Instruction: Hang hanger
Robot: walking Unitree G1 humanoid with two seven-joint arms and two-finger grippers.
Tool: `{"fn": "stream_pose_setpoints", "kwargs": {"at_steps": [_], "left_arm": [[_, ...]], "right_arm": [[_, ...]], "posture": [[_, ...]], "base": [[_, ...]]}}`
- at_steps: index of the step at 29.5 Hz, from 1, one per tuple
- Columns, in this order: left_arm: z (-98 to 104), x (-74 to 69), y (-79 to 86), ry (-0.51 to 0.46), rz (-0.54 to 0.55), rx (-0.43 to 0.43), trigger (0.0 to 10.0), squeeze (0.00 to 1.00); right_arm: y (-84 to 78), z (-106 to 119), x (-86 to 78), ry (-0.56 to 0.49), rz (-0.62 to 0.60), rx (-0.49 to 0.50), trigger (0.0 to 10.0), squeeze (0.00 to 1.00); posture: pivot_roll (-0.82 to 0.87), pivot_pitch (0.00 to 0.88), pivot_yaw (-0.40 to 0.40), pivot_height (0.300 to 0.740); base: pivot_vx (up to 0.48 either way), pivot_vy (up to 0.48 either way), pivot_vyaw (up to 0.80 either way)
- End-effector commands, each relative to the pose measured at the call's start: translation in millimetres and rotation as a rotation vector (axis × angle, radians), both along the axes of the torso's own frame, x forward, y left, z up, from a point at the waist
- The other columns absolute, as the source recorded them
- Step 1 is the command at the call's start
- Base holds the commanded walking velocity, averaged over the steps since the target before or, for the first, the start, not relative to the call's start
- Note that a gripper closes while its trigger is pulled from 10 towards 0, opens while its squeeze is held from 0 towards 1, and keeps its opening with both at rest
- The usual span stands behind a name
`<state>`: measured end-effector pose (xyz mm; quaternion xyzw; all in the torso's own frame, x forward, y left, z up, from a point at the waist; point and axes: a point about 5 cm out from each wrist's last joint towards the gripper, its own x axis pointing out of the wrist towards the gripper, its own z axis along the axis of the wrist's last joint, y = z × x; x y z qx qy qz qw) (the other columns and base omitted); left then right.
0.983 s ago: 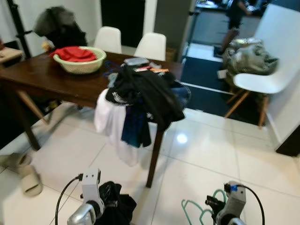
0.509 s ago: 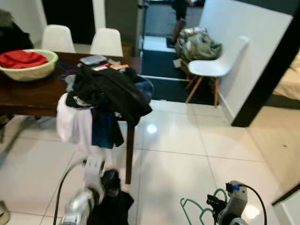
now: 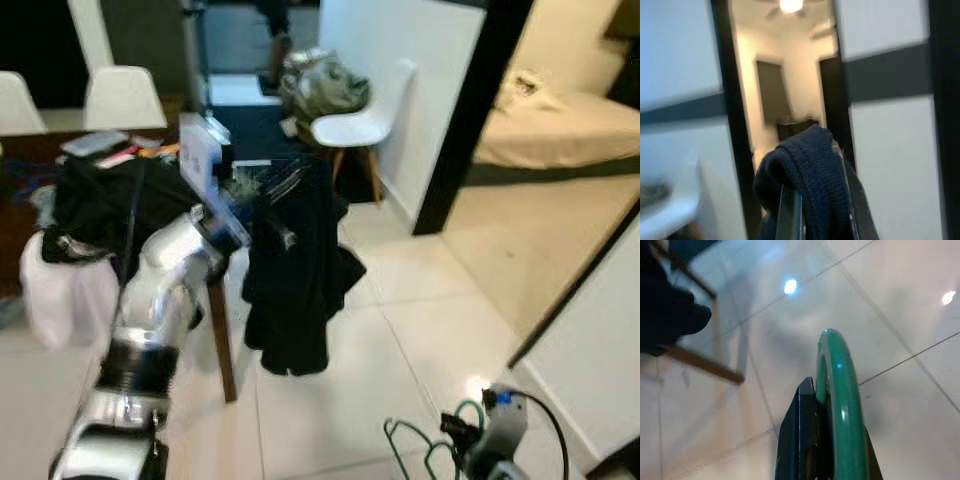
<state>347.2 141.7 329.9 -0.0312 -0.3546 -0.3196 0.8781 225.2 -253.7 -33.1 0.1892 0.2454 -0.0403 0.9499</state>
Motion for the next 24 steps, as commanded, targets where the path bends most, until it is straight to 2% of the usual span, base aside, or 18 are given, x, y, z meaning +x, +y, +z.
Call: {"fn": "stream_pose_setpoints", "kwargs": {"at_steps": [1,2,3,4,7,9,13,21,23,24], "left_arm": [[2.2,8.6,42.4,0.019,0.216,-0.09,10.0,0.0],[2.2,8.6,42.4,0.019,0.216,-0.09,10.0,0.0],[3.4,11.0,57.9,0.05,0.312,-0.111,10.0,0.0],[-3.9,10.6,70.8,0.091,0.4,-0.122,10.0,0.0],[-9.1,8.3,76.8,0.121,0.442,-0.123,10.0,0.0],[-16.5,1.6,82.5,0.135,0.509,-0.088,10.0,0.0],[-15.7,-1.0,88.8,0.128,0.556,-0.075,10.0,0.0],[-16.9,5.3,88.6,0.136,0.561,-0.089,10.0,0.0],[-17.9,7.0,83.2,0.14,0.541,-0.086,10.0,0.0],[-14.4,6.5,69.2,0.13,0.485,-0.087,10.0,0.0]], "right_arm": [[3.2,-3.5,-4.2,0.0,-0.017,0.013,10.0,0.0],[3.2,-3.5,-4.2,0.0,-0.017,0.013,10.0,0.0],[2.7,-3.0,-4.3,-0.01,-0.024,0.012,10.0,0.0],[2.2,-2.9,-4.7,-0.015,-0.029,0.012,10.0,0.0],[1.9,-2.9,-5.0,-0.016,-0.031,0.013,10.0,0.0],[1.5,-2.8,-5.1,-0.017,-0.032,0.016,10.0,0.0],[1.3,-2.2,-4.1,-0.018,-0.03,0.018,10.0,0.0],[1.0,-1.7,-3.8,-0.022,-0.034,0.017,10.0,0.0],[0.6,-1.6,-3.9,-0.024,-0.038,0.016,10.0,0.0],[-0.3,-1.3,-4.1,-0.027,-0.044,0.013,10.0,0.0]], "posture": [[-0.04,0.0,-0.02,0.74],[-0.04,0.0,-0.02,0.74],[-0.04,0.0,-0.02,0.74],[-0.05,0.0,-0.017,0.74],[-0.05,0.0,-0.017,0.74],[-0.03,0.0,-0.029,0.74],[-0.03,0.0,-0.035,0.74],[-0.03,0.0,-0.028,0.74],[-0.04,0.0,-0.025,0.74],[-0.04,0.0,-0.027,0.74]], "base": [[0.0,0.0,0.0],[0.0,0.0,0.0],[0.0,0.0,0.0],[0.0,0.0,0.0],[0.0,0.0,0.0],[0.0,0.0,0.0],[0.249,0.0,0.0],[0.323,0.0,0.0],[0.36,0.0,0.0],[0.382,0.0,0.0]]}}
